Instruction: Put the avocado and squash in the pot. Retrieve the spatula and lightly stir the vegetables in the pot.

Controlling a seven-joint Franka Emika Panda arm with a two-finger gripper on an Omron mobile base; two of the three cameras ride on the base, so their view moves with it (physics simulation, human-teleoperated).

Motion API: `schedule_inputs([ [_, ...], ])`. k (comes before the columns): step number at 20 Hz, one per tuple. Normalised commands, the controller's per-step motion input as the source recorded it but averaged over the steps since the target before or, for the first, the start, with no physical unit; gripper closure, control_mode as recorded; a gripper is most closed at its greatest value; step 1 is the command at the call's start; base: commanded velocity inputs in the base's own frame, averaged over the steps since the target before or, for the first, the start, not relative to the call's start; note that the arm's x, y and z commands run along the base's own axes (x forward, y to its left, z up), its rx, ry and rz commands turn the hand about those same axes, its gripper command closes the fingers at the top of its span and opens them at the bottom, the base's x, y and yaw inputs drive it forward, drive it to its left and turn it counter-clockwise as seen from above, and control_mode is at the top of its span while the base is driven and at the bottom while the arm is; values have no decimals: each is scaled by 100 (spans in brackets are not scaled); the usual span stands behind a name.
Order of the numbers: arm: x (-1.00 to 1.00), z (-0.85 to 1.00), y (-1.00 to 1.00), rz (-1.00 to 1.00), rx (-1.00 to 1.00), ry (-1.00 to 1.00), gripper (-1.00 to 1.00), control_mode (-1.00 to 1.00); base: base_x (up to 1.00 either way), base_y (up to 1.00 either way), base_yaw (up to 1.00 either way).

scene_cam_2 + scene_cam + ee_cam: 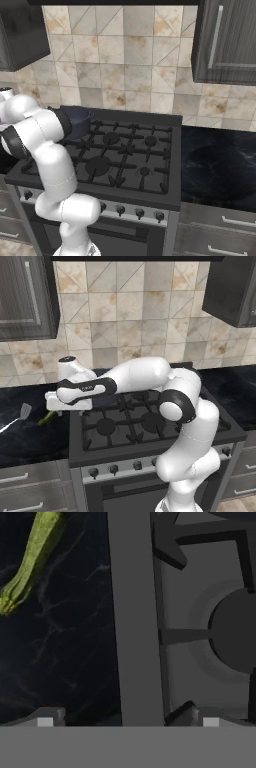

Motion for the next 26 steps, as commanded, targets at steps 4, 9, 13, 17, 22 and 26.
schedule_inputs([
  [4, 31, 0, 18, -5, 0, -16, -100, -100, 0, 0, 0],
  [9, 35, 0, 29, -2, 0, -2, -100, -100, 0, 0, 0],
  [13, 27, 0, 25, 0, -3, 2, -100, -100, 0, 0, 0],
  [17, 24, 0, 25, 0, -3, 8, -100, -100, 0, 0, 0],
  [22, 13, -12, 22, 0, -4, 17, -100, -100, 0, 0, 0],
  [26, 12, 0, 9, 0, -5, 21, -100, -100, 0, 0, 0],
])
